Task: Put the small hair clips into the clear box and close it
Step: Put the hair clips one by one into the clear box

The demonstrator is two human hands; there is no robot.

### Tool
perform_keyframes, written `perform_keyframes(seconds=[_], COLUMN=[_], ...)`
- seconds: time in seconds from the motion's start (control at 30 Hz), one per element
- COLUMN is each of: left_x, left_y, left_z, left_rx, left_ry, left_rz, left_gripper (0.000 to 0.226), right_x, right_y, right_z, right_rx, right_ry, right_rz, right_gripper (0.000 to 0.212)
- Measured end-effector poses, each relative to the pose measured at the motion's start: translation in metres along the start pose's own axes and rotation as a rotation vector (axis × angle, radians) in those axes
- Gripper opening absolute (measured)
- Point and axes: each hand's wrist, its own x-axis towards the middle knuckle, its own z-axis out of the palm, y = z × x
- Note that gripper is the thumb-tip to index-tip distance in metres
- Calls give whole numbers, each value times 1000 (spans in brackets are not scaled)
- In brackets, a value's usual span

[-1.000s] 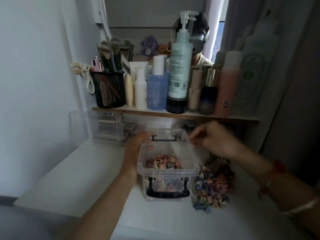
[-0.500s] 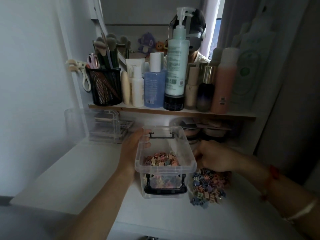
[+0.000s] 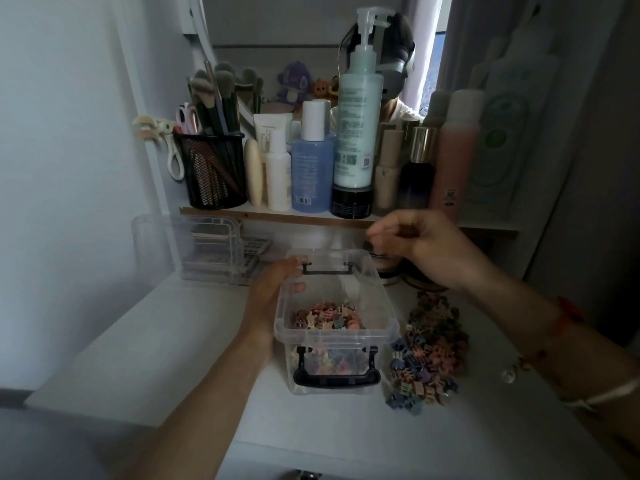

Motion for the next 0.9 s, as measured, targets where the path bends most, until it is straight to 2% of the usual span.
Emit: perform_keyframes(seconds=[0.07, 0.13, 0.23, 0.3, 0.37, 0.43, 0.53, 0.57, 0.63, 0.7, 0.73, 0.8, 0.83, 0.9], left_x=[1, 0, -1, -2, -2, -1, 0, 0, 0, 0, 0, 1, 1, 1], left_y=[1, 2, 3, 3, 3, 3, 2, 1, 1, 1, 2, 2, 1, 1], left_z=[0, 0, 1, 1, 1, 0, -1, -1, -1, -1, -1, -1, -2, -2], left_rx=[-4, -13, -20, -23, -24, -19, -8, -5, -3, -10, -14, -28, -34, -38], left_ry=[4, 3, 2, 6, 2, -4, -10, -15, -19, -21, -19, -14, -12, -8], left_rz=[-2, -3, -10, -5, 3, 14, 33, 37, 41, 39, 31, 19, 17, 21], left_gripper=[32, 33, 50, 61, 64, 64, 63, 60, 49, 35, 36, 48, 53, 48], right_x=[-1, -6, -15, -19, -19, -13, -2, 1, 3, 3, 3, 0, -4, -13], right_y=[10, 22, 35, 40, 42, 37, 17, 9, -3, -5, -3, 5, 11, 21], right_z=[-3, -4, -1, 3, 6, 6, 6, 7, 6, 2, -2, -9, -9, -4], right_rx=[-158, -331, -553, -678, -739, -714, -317, -187, -79, -104, -154, -325, -415, -557], right_ry=[-38, -181, -423, -481, -454, -284, 66, 100, 65, 40, 31, -85, -205, -464], right_rz=[21, 76, 169, 171, 145, 88, -3, -40, -69, -82, -79, -9, 54, 160], right_gripper=[10, 9, 10, 19, 20, 15, 14, 14, 7, 8, 8, 15, 18, 9])
